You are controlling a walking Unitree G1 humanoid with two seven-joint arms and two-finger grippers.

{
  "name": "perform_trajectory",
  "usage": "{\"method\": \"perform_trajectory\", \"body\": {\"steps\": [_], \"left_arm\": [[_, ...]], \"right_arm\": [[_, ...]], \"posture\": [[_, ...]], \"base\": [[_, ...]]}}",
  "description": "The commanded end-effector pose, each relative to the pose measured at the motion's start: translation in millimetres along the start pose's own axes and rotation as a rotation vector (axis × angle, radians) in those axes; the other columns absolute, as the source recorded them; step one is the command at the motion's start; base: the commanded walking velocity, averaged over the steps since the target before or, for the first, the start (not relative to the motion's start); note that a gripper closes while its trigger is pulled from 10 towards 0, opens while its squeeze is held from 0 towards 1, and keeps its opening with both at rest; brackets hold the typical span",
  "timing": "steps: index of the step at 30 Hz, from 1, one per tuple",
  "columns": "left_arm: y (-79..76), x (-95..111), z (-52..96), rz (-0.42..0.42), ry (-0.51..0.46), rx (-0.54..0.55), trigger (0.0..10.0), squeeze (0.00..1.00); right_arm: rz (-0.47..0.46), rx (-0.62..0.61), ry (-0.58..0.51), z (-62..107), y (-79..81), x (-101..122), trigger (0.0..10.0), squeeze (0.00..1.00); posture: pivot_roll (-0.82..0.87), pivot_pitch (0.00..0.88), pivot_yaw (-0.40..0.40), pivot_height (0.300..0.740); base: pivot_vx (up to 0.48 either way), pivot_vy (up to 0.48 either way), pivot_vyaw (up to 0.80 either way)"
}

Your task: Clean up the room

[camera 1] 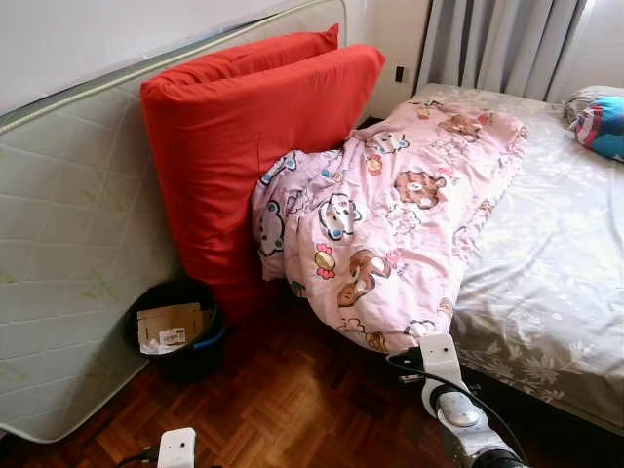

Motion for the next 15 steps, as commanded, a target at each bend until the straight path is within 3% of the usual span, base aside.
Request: {"method": "perform_trajectory", "body": {"steps": [1,9,14,15], "left_arm": [[4.3,-3,0.6,-0.021,0.014,0.003,10.0,0.0],[4.1,-3,0.6,-0.022,0.014,0.003,10.0,0.0],[3.8,-2,0.5,-0.021,0.015,0.003,10.0,0.0],[3.6,-2,0.5,-0.021,0.015,0.002,10.0,0.0]], "right_arm": [[0.005,0.005,0.0,-0.5,2.1,2,10.0,1.0],[0.003,0.015,0.027,1.0,3.8,-5,10.0,1.0],[-0.037,0.042,0.078,4.8,4.3,-21,10.0,1.0],[-0.071,0.055,0.119,8.3,4.6,-33,10.0,0.0]], "posture": [[0.07,0.018,0.054,0.74],[0.07,0.017,0.053,0.74],[0.06,0.017,0.052,0.74],[0.06,0.016,0.051,0.74]], "base": [[0.0,0.0,0.0],[0.0,0.0,0.0],[0.0,0.0,0.0],[0.0,0.0,0.0]]}}
Point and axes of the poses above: a point about 5 cm out from each wrist's last joint towards the gripper, its own z axis pointing back from the gripper into the wrist, its own x axis along the axis of the wrist's last joint, y = z × x, the point moved 3 cm from there along -z, pointing out of the wrist towards the gripper, and after that the axes turned 11 degrees about -z, right-handed, at the moved point
